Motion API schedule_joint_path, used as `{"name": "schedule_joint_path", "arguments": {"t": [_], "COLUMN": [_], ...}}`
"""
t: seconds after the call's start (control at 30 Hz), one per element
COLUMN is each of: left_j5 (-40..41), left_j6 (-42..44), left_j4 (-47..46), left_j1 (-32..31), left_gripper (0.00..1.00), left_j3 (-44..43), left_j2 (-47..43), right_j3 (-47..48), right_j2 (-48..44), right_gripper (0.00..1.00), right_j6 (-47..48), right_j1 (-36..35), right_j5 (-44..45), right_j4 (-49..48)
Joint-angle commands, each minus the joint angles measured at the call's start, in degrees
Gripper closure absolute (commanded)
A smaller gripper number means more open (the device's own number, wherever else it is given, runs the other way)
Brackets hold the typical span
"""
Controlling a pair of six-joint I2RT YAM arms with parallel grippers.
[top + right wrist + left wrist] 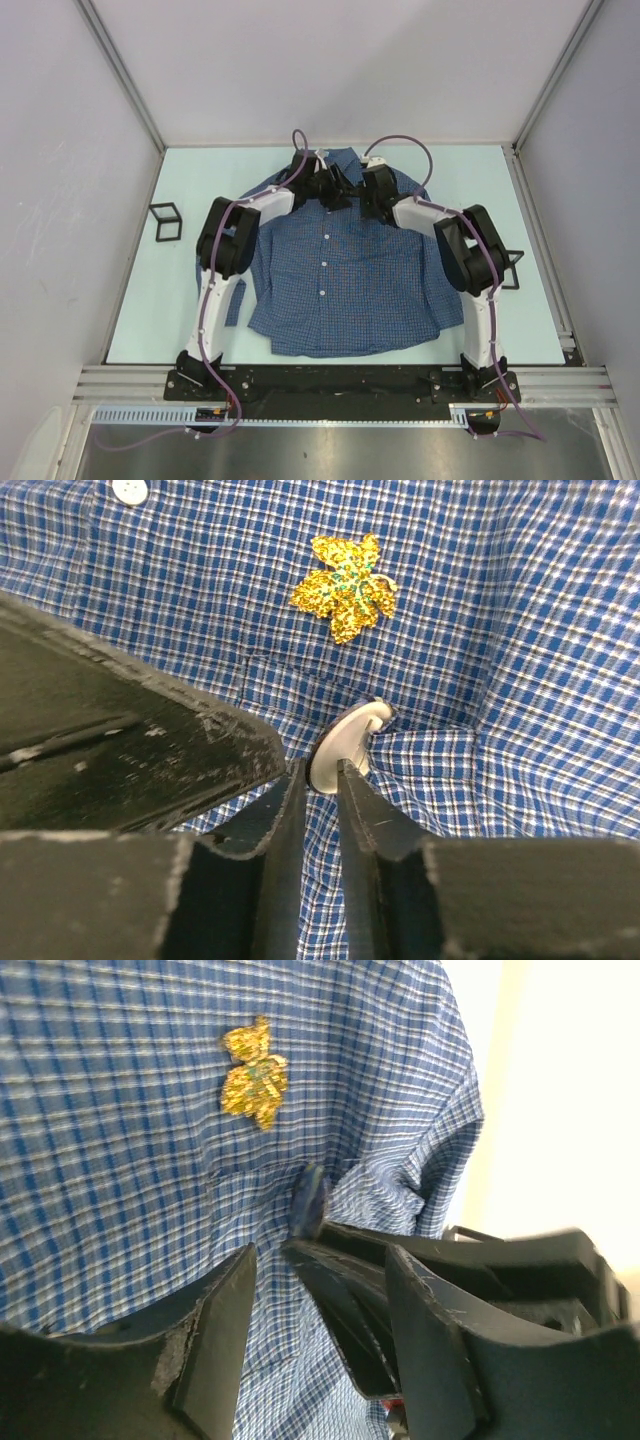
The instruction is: Remove the brooch from the garment
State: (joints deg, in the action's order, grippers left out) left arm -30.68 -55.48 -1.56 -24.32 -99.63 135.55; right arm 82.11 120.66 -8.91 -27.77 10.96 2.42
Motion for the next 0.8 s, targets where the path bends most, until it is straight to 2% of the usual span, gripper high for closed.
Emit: {"name": "schedule_joint_path", "arguments": {"t": [0.0, 0.17, 0.33, 0.77], "left_j5": [-3.25, -2.99, -2.11, 2.46], "left_j6": [0.55, 2.75, 4.76, 10.31], "left_j4": [-1.69, 0.77, 2.78, 9.03], "left_j1": [-0.29, -1.35, -1.87, -3.63], "left_gripper": [0.41, 0.39, 0.39, 0.38], "left_j3": [-4.24, -6.97, -8.47, -13.83], "left_j2": [1.47, 3.14, 3.85, 5.69], "right_j3": [1.39, -0.10, -0.72, -1.07], "right_j2": [0.89, -0.34, -1.39, -3.06], "right_gripper": [0.75, 0.68, 0.64, 0.62], "right_j6": [-6.20, -10.42, -12.71, -16.05], "right_j1": [4.73, 7.81, 9.31, 11.42], "right_j5": [-10.24, -21.05, -26.16, -29.24], "right_j4": [1.01, -1.09, -1.80, -4.70]}}
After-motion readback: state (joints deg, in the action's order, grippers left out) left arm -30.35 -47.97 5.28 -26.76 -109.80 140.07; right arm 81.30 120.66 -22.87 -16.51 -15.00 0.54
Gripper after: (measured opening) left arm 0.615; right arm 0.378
